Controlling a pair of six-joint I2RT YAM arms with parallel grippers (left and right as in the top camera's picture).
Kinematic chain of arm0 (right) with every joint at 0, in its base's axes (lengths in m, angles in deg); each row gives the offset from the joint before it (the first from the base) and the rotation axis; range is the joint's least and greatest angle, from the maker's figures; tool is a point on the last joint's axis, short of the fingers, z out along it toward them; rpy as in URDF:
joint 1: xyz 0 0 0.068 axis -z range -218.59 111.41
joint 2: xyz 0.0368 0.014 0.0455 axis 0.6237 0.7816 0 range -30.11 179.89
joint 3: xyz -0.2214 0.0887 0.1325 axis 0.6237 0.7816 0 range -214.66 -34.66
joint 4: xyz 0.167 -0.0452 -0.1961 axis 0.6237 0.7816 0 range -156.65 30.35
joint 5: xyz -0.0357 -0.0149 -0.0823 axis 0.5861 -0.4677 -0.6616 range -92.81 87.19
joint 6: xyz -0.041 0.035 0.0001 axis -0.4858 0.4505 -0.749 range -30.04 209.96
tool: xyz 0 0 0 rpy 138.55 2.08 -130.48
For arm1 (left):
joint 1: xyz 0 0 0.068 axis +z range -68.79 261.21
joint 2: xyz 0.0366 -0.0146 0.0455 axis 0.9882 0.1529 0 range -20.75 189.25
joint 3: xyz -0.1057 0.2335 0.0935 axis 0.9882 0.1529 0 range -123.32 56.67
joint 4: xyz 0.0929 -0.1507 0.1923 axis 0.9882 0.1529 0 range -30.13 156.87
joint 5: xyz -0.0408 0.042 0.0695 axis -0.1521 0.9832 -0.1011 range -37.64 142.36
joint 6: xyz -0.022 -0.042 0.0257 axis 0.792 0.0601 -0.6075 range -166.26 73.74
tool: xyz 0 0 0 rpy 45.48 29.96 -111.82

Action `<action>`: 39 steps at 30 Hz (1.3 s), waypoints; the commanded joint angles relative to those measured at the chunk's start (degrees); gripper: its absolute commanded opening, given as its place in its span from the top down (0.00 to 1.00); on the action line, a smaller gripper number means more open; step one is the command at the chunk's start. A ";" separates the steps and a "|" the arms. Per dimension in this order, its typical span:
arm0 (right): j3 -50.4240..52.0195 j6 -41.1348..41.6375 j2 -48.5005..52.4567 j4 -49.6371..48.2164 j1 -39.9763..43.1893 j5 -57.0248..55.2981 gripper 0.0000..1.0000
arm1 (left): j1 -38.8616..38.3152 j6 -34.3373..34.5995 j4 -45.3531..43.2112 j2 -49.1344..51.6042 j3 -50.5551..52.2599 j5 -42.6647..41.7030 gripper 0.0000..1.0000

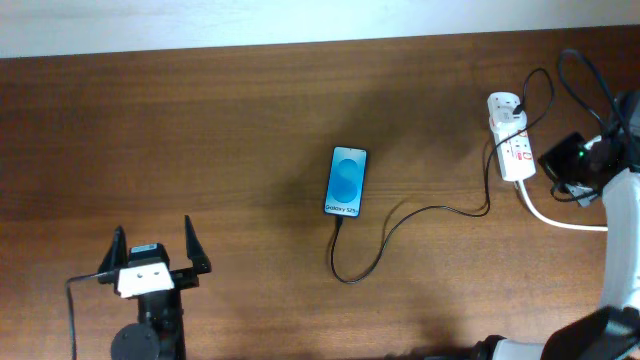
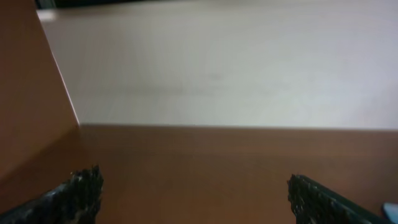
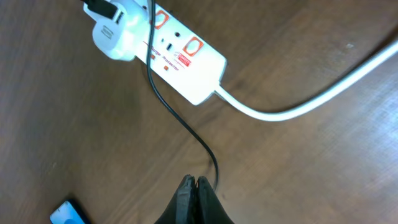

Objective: Plug charger to phone and switch on socket

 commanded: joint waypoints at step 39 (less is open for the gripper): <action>-31.34 3.85 43.74 -5.35 -4.68 -4.15 0.96 | -0.22 -0.87 40.26 -0.17 1.03 0.61 0.01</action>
